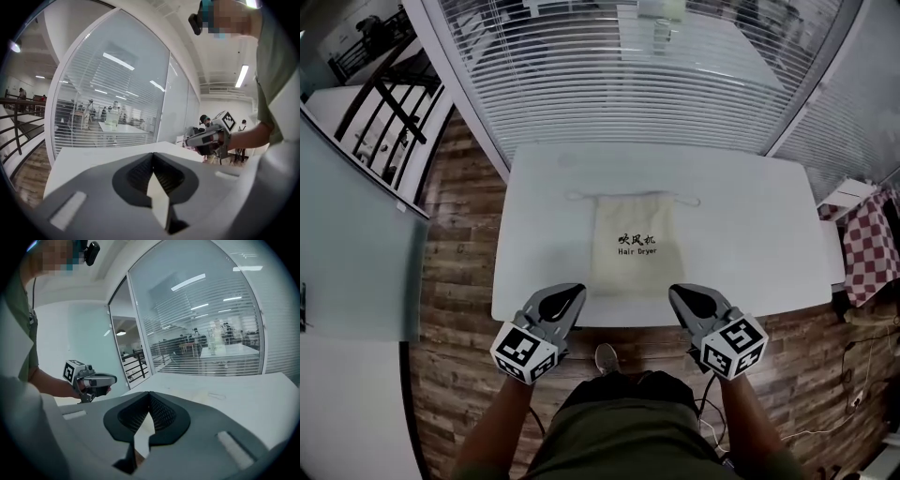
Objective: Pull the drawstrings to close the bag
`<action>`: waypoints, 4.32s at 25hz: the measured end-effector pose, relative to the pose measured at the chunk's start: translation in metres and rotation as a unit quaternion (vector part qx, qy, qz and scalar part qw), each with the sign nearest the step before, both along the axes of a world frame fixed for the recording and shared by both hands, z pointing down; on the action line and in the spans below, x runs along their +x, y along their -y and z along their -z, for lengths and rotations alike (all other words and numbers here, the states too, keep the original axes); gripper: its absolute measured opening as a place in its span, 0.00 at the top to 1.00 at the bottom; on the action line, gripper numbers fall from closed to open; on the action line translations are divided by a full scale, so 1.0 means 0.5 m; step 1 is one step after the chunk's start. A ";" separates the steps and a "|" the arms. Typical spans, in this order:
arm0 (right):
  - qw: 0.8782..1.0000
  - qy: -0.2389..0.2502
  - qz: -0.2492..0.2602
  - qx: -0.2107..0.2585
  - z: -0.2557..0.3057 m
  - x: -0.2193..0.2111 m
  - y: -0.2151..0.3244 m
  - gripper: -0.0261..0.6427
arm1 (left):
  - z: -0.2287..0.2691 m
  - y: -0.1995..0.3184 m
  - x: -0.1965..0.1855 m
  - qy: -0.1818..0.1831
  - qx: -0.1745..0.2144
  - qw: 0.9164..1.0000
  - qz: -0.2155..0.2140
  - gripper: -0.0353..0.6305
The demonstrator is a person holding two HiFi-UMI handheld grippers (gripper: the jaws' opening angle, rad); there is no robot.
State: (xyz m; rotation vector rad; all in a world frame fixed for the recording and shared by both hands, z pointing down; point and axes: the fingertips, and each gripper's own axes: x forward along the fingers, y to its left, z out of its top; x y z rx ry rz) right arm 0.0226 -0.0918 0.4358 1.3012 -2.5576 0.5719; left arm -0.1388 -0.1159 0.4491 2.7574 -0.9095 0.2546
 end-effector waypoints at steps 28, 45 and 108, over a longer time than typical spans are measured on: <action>0.997 -0.039 0.025 -0.057 -0.163 0.222 0.320 0.94 | -0.119 0.290 0.078 0.081 -0.047 0.993 0.077 0.94; 0.935 -0.327 0.132 -0.048 -0.412 0.299 0.526 0.85 | -0.339 0.523 0.019 0.300 -0.018 0.953 -0.029 0.88; 0.770 -0.597 0.086 0.208 0.040 0.348 0.484 0.94 | 0.083 0.546 -0.151 0.565 0.257 0.784 -0.007 0.93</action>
